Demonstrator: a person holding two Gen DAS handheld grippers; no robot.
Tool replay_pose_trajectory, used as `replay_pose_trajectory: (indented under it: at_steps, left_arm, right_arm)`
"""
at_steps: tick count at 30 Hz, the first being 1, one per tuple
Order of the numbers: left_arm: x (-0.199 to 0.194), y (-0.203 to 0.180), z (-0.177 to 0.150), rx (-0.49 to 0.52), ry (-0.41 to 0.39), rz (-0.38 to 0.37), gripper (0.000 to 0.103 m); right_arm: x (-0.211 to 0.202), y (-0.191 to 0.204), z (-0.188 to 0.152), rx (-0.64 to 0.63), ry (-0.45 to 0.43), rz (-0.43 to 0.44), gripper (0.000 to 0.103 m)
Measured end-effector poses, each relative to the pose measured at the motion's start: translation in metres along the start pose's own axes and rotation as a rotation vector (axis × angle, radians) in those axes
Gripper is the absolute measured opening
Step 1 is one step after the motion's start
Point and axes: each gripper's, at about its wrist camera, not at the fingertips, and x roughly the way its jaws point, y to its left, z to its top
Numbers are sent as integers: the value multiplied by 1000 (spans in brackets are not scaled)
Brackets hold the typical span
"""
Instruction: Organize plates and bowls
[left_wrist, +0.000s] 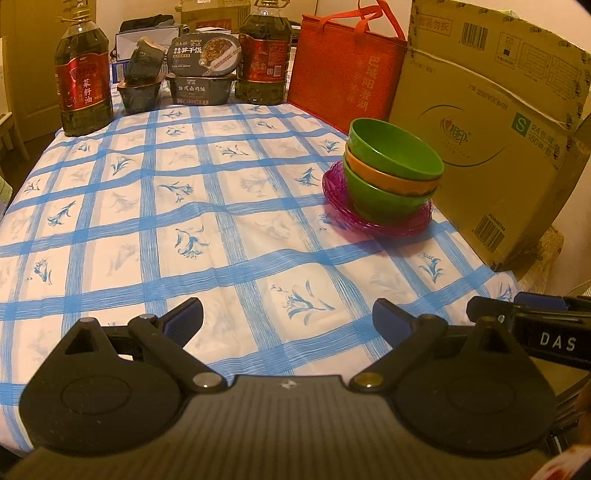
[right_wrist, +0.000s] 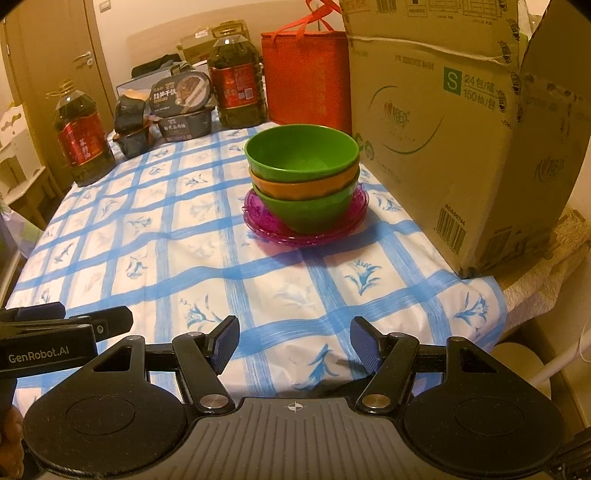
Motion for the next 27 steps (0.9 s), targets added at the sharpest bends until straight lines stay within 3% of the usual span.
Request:
replay_pose_trajectory:
  at_steps: [27]
  left_arm:
    - [0,-3,-1,4,-1,-1,97]
  right_arm:
    - [1,-4,1,5,0,-4,66]
